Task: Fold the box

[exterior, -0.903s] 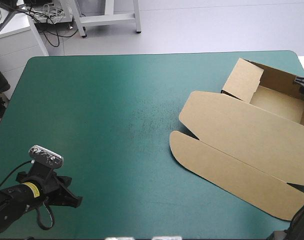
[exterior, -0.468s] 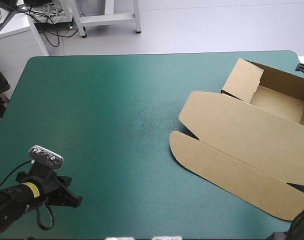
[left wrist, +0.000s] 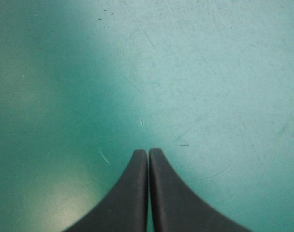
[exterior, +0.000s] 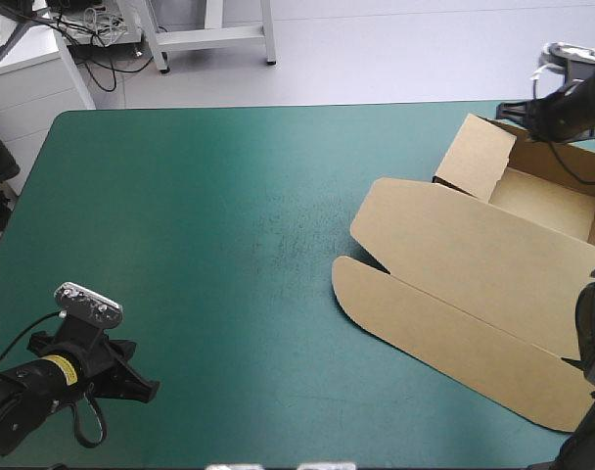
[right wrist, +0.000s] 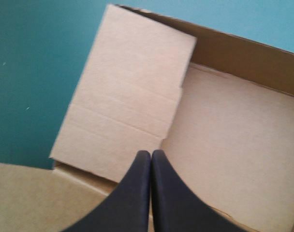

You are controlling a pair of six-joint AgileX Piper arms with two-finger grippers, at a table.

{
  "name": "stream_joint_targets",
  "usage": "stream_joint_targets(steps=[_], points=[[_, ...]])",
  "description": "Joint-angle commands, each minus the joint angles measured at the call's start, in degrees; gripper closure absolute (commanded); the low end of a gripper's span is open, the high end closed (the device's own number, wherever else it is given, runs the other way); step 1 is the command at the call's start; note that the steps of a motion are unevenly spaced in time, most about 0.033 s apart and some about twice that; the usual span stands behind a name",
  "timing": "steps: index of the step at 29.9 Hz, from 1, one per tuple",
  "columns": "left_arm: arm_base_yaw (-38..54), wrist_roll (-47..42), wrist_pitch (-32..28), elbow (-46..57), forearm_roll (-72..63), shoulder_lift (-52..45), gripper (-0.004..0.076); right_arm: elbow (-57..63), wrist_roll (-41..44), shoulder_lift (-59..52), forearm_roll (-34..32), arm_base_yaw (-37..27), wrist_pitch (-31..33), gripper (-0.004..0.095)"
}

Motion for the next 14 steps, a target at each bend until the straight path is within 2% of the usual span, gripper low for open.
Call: stream_joint_targets(steps=[1,4,9,14], points=[[-0.4,-0.1,-3.2,-1.5,0.3,0.0,0.0734,-1.4,0.3,-4.7,-4.8,6.0,0.3,0.0926],[-0.4,-1.0,-3.6,-1.5,0.0,0.0,0.0734,-1.3,0.3,-6.4,-8.7,11.0,0.4,0.0927],[-0.4,-1.7,-3.6,-1.5,-2.3,-0.1,0.0734,0.5,-0.9,-10.7,-8.6,17.0,0.3,0.0926],[-0.4,-1.7,-3.6,-0.2,-2.3,-0.1,0.0734,8.4,-2.9,-17.6,-8.3,18.9,-1.2,0.0927]])
